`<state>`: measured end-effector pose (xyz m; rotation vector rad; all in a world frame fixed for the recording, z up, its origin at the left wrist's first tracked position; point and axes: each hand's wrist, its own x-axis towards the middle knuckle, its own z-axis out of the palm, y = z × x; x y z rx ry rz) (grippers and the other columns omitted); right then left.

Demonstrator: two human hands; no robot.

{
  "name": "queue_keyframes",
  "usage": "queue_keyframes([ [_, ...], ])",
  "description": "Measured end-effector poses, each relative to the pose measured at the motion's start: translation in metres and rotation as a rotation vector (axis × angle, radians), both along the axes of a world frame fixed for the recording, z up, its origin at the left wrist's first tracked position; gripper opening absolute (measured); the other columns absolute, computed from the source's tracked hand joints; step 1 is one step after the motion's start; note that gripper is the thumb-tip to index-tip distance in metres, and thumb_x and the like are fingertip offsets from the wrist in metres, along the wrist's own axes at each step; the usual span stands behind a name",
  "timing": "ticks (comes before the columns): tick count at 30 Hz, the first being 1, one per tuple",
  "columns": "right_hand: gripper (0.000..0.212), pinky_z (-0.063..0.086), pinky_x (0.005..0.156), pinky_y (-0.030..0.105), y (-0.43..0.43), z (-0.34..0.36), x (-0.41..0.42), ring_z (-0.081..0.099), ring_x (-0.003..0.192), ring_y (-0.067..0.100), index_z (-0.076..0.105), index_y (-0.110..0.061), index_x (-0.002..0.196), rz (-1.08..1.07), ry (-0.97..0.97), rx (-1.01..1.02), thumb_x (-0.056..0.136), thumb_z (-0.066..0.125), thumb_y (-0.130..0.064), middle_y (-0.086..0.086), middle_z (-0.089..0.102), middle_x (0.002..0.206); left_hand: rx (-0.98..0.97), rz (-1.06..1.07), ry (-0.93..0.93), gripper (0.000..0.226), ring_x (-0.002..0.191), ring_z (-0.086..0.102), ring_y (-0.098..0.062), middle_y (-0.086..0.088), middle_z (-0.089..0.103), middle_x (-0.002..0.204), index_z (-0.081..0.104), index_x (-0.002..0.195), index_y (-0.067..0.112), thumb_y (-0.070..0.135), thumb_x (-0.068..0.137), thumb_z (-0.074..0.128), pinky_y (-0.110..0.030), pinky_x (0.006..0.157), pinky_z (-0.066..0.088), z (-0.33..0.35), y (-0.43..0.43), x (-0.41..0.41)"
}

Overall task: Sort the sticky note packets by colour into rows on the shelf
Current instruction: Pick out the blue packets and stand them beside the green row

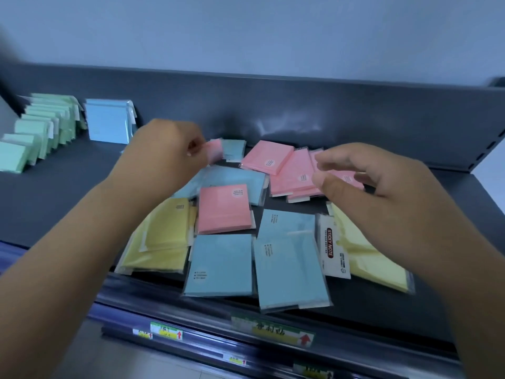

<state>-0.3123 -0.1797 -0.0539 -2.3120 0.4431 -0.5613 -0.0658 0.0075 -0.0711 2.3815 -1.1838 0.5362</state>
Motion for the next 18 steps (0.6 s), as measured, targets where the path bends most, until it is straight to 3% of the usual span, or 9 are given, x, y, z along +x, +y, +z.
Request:
queue_keyframes([
  [3, 0.028, 0.039, 0.087, 0.003, 0.003, 0.002, 0.009, 0.051, 0.106, -0.025, 0.068, -0.044, 0.117, 0.043, 0.051, -0.032, 0.091, 0.061, -0.051, -0.034, 0.066, 0.112, 0.003, 0.008, 0.188, 0.016, 0.079, 0.068, -0.023, 0.001, 0.070, 0.079, 0.070, 0.082, 0.017, 0.032, 0.086, 0.075, -0.041, 0.073, 0.055, -0.010, 0.006, 0.011],
  [5, 0.029, 0.043, 0.087, 0.010, 0.006, 0.005, 0.023, 0.056, 0.106, -0.017, 0.069, -0.042, 0.115, 0.095, 0.102, -0.072, 0.089, 0.061, -0.051, -0.030, 0.068, 0.113, 0.071, 0.039, 0.228, 0.011, 0.082, 0.068, -0.020, 0.004, 0.070, 0.082, 0.068, 0.083, 0.021, 0.026, 0.083, 0.078, -0.040, 0.073, 0.056, -0.016, 0.009, 0.020],
  [7, 0.031, 0.045, 0.089, 0.017, 0.008, 0.009, 0.045, 0.060, 0.106, -0.009, 0.069, -0.040, 0.119, 0.156, 0.166, -0.139, 0.090, 0.063, -0.049, -0.027, 0.068, 0.117, 0.144, 0.036, 0.286, 0.015, 0.085, 0.066, -0.015, 0.008, 0.069, 0.091, 0.067, 0.088, 0.027, 0.031, 0.081, 0.080, -0.035, 0.072, 0.053, -0.018, 0.013, 0.027],
  [10, 0.034, 0.039, 0.077, 0.008, 0.007, -0.001, 0.093, 0.058, 0.104, -0.001, 0.068, -0.035, 0.123, 0.262, 0.318, -0.306, 0.090, 0.070, -0.044, -0.021, 0.065, 0.120, 0.260, -0.145, 0.250, 0.026, 0.096, 0.060, -0.014, 0.004, 0.067, 0.109, 0.070, 0.110, 0.022, 0.025, 0.085, 0.077, -0.031, 0.081, 0.046, -0.014, 0.014, 0.026],
  [13, 0.035, 0.042, 0.075, 0.025, 0.004, -0.019, 0.131, 0.058, 0.094, 0.009, 0.068, -0.025, 0.109, 0.416, 0.463, -0.498, 0.081, 0.071, -0.046, -0.017, 0.060, 0.096, 0.352, -0.384, 0.250, 0.033, 0.098, 0.063, -0.016, 0.005, 0.069, 0.105, 0.072, 0.110, 0.018, 0.011, 0.077, 0.068, -0.040, 0.086, 0.051, -0.011, 0.010, 0.026],
  [16, 0.033, 0.047, 0.074, 0.030, -0.002, -0.019, 0.144, 0.057, 0.086, 0.008, 0.062, -0.026, 0.099, 0.462, 0.558, -0.554, 0.077, 0.068, -0.051, -0.018, 0.058, 0.090, 0.509, -0.310, 0.400, 0.060, 0.120, 0.054, -0.007, 0.024, 0.057, 0.123, 0.063, 0.127, 0.040, 0.014, 0.074, 0.073, -0.035, 0.103, 0.045, -0.008, 0.009, 0.038],
  [18, 0.031, 0.054, 0.073, 0.038, -0.001, -0.013, 0.146, 0.059, 0.082, 0.011, 0.057, -0.028, 0.087, 0.489, 0.583, -0.597, 0.069, 0.064, -0.052, -0.012, 0.062, 0.084, 0.612, -0.296, 0.446, 0.066, 0.129, 0.044, -0.005, 0.028, 0.047, 0.126, 0.057, 0.135, 0.044, 0.015, 0.078, 0.075, -0.026, 0.107, 0.034, -0.004, 0.004, 0.040],
])
